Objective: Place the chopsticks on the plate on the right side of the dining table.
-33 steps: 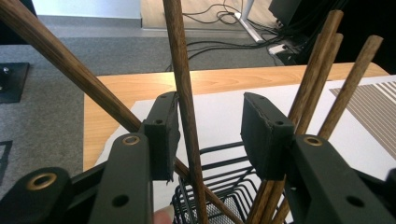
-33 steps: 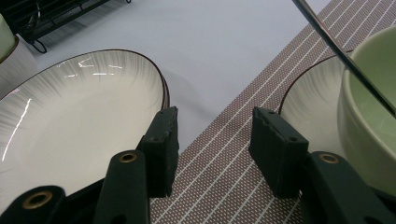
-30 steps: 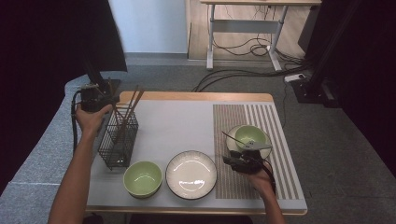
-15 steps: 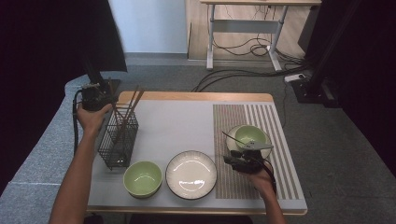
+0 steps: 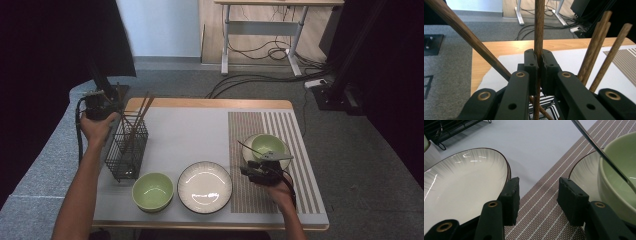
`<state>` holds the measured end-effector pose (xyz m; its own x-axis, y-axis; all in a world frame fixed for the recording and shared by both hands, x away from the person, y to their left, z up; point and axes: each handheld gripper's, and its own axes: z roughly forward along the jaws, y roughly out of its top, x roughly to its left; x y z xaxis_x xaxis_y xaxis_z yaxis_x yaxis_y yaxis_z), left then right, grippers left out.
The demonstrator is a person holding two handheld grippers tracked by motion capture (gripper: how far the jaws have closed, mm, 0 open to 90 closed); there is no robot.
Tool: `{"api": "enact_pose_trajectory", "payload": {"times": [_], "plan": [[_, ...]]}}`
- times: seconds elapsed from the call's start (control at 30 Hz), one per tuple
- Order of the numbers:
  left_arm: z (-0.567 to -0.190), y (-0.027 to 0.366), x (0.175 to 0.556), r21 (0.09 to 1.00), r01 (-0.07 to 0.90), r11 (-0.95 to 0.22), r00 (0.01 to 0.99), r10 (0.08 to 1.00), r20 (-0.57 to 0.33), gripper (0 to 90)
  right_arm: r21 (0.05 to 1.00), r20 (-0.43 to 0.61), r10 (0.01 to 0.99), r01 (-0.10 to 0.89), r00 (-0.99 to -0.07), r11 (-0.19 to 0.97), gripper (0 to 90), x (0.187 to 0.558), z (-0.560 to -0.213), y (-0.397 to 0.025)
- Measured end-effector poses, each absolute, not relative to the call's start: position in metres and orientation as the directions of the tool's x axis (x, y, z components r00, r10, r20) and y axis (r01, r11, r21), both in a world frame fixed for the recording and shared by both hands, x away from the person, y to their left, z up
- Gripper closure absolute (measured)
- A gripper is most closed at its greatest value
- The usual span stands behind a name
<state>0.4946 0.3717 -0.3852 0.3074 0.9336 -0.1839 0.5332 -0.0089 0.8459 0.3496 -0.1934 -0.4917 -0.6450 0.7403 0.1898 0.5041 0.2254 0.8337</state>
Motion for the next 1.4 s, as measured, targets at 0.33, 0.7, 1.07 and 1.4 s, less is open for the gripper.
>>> {"api": "enact_pose_trajectory", "payload": {"times": [0.33,0.7,1.07,1.4], "plan": [[-0.376,0.372,0.473,0.882,0.472,-0.013,0.321,0.934,-0.158,84.5,0.836,0.188,0.741,0.501,-0.645,0.224,52.0,0.35,-0.491,-0.193],[-0.359,0.379,0.455,0.905,0.426,0.006,0.337,0.927,-0.164,84.5,0.84,0.188,0.74,0.496,-0.645,0.219,51.8,0.35,-0.489,-0.193],[-0.341,0.377,0.436,0.927,0.375,0.014,0.372,0.913,-0.165,84.5,0.842,0.184,0.736,0.491,-0.651,0.224,51.7,0.35,-0.488,-0.191],[-0.315,0.371,0.428,0.95,0.311,0.026,0.398,0.904,-0.155,84.6,0.842,0.184,0.735,0.49,-0.653,0.225,51.7,0.351,-0.488,-0.192]]}}
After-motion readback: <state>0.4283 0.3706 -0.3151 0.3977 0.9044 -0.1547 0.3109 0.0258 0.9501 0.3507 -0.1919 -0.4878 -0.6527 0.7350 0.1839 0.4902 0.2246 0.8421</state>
